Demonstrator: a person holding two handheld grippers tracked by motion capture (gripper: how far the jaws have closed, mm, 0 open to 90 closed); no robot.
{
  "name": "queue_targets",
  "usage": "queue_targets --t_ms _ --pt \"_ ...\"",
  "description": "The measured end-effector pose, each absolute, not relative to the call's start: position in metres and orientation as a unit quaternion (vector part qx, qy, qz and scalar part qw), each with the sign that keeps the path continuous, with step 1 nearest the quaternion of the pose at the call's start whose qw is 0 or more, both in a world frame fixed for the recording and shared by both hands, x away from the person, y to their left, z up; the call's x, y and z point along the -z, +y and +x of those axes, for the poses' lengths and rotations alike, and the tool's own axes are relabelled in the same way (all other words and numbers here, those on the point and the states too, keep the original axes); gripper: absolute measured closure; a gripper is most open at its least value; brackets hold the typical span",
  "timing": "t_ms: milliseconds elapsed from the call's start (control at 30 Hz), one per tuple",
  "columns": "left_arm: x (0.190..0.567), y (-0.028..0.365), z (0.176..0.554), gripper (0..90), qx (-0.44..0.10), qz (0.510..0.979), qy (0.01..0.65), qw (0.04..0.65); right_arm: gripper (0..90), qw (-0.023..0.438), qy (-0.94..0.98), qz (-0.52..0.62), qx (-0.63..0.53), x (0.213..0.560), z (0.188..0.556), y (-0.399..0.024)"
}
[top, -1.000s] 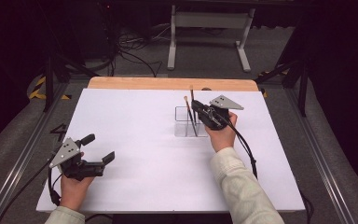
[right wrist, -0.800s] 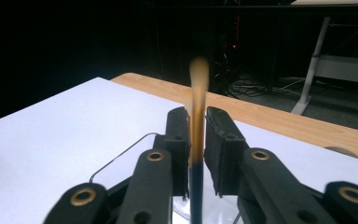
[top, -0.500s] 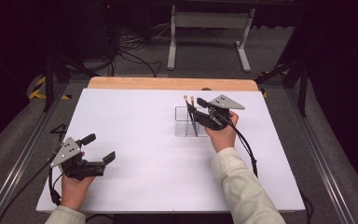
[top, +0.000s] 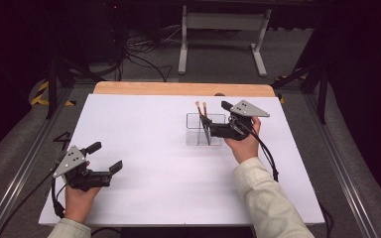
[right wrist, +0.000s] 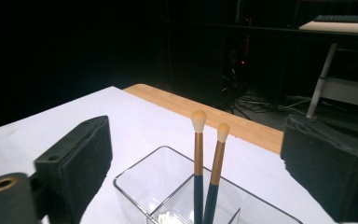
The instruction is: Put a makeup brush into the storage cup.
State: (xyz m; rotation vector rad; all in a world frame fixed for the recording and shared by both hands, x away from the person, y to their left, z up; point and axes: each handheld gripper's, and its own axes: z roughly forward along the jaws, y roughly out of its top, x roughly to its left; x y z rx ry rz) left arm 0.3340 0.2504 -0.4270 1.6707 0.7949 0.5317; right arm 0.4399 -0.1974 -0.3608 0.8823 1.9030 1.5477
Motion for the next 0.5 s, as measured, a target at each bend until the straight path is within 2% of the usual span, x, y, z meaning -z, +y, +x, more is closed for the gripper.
queue_targets --t_ms 133,500 --pt "0.427 0.251 0.334 0.3 -0.227 0.712 0.339 0.571 3.0 0.257 0.705 0.319 -0.578 0.356 0.433 -0.205" --pt "0.426 0.253 0.333 0.3 -0.228 0.710 0.341 0.572 1.9 0.269 0.702 0.307 -0.584 0.348 0.409 -0.235"
